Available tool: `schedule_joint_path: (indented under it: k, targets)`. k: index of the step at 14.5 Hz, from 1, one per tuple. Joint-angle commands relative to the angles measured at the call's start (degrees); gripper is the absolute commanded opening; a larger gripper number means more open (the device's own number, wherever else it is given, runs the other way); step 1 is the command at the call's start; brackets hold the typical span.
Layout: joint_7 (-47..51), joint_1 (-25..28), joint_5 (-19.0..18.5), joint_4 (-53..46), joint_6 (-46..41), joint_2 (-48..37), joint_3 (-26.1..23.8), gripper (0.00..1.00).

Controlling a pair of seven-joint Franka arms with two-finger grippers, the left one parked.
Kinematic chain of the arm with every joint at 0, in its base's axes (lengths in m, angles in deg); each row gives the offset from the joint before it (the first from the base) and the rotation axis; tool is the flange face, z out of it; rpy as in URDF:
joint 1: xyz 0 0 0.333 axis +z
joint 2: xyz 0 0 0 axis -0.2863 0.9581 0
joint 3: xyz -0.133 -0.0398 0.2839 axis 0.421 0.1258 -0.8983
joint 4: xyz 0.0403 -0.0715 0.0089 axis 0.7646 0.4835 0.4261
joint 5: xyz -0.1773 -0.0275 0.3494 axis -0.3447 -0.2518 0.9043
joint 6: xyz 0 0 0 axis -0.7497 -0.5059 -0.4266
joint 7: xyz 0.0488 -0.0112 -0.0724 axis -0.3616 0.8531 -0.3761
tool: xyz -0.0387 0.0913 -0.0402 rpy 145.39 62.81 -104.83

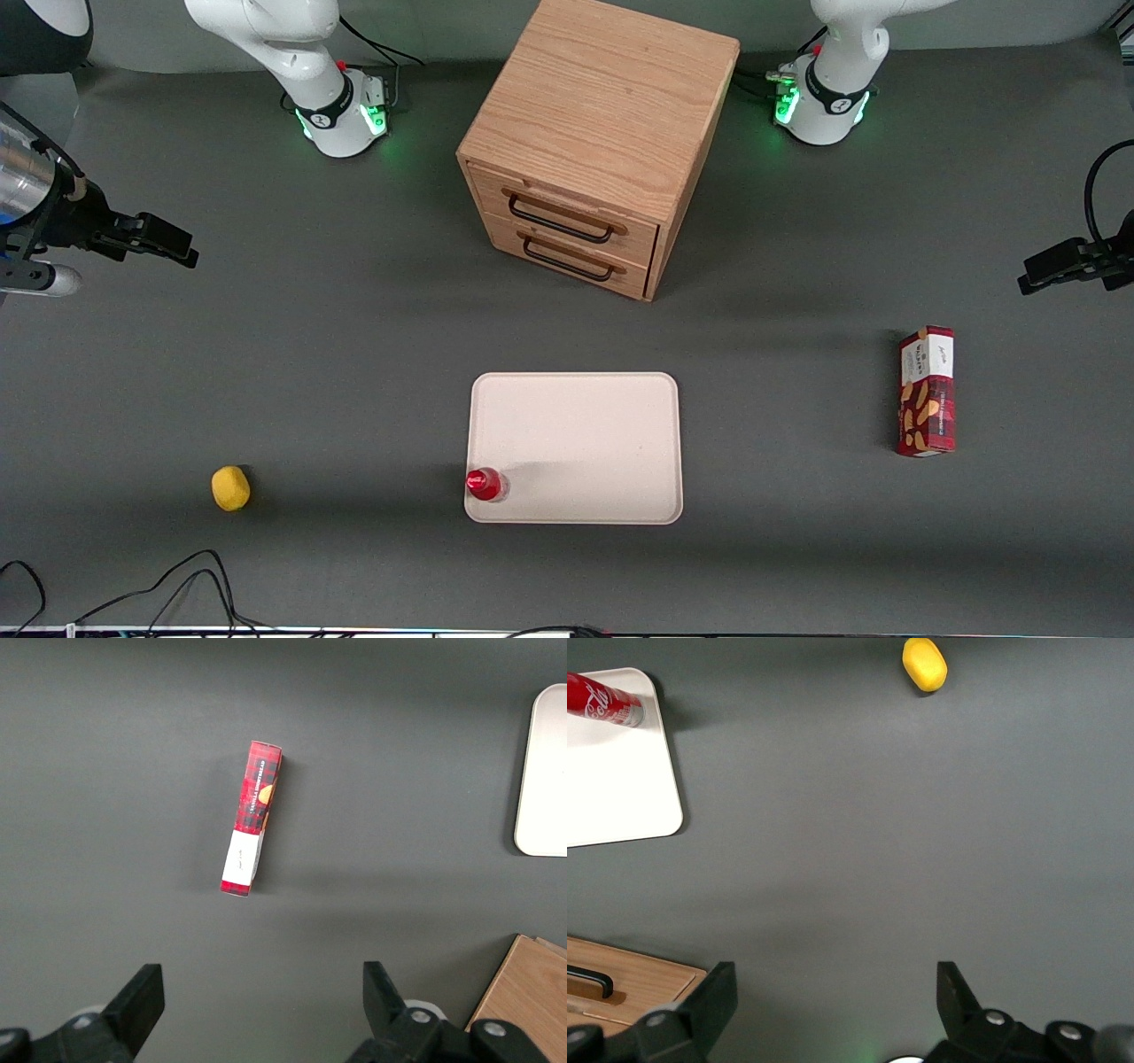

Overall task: Open upper drawer
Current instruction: 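Raise the right gripper from its rest pose toward the wooden cabinet, then move the right gripper to the black handle of the upper drawer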

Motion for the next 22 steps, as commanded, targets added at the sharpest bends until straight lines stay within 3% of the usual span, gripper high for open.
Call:
schedule_joint_path:
  k: [1,5,7,9,15,19,22]
  targets:
    - [1.5,-0.1,-0.1,1.0,0.5,-0.8,-0.2,1.00]
    - [1.2,0.1,0.4,0.4,0.7,-0.1,-0.3,1.00]
    - [0.4,0.3,6.2,0.2,0.9,0.0,-0.4,1.00]
    - [0.3,1.2,8.8,-0.8,0.9,0.6,-0.8,1.00]
    - [-0.4,18.2,8.8,-2.6,2.8,2.1,-1.1,1.00]
    - [-0.2,30.5,8.6,-9.3,4.1,7.8,-1.3,1.00]
    - [-0.2,36.8,8.3,-12.9,4.2,11.4,-1.3,1.00]
